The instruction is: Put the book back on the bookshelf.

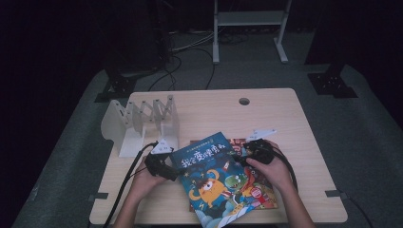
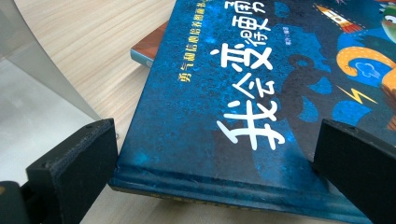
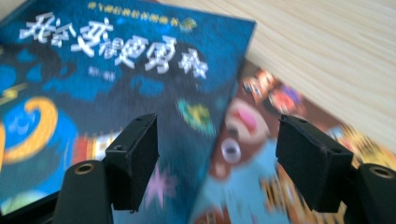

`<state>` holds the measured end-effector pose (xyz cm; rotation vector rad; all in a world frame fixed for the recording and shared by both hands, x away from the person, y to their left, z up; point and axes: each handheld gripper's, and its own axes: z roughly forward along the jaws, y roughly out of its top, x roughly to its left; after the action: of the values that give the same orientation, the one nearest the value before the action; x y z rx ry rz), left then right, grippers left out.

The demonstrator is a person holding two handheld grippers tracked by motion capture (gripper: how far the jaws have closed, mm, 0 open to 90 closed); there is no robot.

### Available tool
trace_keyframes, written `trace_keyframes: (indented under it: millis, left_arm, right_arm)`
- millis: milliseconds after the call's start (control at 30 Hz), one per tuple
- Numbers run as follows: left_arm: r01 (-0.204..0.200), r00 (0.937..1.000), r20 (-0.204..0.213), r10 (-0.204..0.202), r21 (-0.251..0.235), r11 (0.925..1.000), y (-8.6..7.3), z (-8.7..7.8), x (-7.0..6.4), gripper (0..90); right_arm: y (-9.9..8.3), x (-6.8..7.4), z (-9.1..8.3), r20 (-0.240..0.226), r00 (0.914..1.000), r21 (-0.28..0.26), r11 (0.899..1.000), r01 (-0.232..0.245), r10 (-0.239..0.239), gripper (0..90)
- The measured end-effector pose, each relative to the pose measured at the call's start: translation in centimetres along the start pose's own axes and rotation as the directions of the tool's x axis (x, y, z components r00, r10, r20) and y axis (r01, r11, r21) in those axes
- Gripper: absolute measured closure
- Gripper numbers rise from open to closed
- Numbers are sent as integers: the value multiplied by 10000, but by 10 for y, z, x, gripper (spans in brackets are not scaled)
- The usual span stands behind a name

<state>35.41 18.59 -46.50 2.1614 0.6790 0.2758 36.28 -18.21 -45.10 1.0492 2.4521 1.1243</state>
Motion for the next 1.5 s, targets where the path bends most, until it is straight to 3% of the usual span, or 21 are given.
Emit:
trace_keyframes:
  millis: [467,767,1000,1133,1233,1333,1400,1500]
  left_arm:
    - [19,10000,-14,-19,25,10000,-1,-1,-1,0]
    - [50,10000,-31,-50,22,10000,-1,-2,-1,0]
    - [68,10000,-11,-68,16,10000,-2,-2,-1,0]
    - [76,10000,-17,-76,17,10000,-2,-2,-1,0]
    - [79,10000,-22,-79,23,10000,-2,-2,-1,0]
    - [101,9999,10,-101,75,9999,-1,-2,-2,0]
    - [149,9998,117,-151,155,9998,-2,-3,-2,0]
    - [147,9998,119,-149,197,9997,-2,-3,-3,0]
  right_arm:
    - [-64,8,-60,131,9998,-597,9982,-112,120,289]
    - [-86,16,-85,172,9998,-481,9988,116,-108,284]
    - [-104,21,-96,26,9999,-308,9994,149,-149,288]
    - [-116,26,-100,-296,9994,-368,9992,169,-180,283]
    - [-121,33,-97,-423,9977,-93,9986,518,-521,267]
    - [-122,33,-97,-343,9985,-154,9990,427,-432,264]
    - [-121,31,-96,141,9991,-303,9987,403,-399,299]
    - [-119,29,-95,219,9989,-268,9988,416,-410,290]
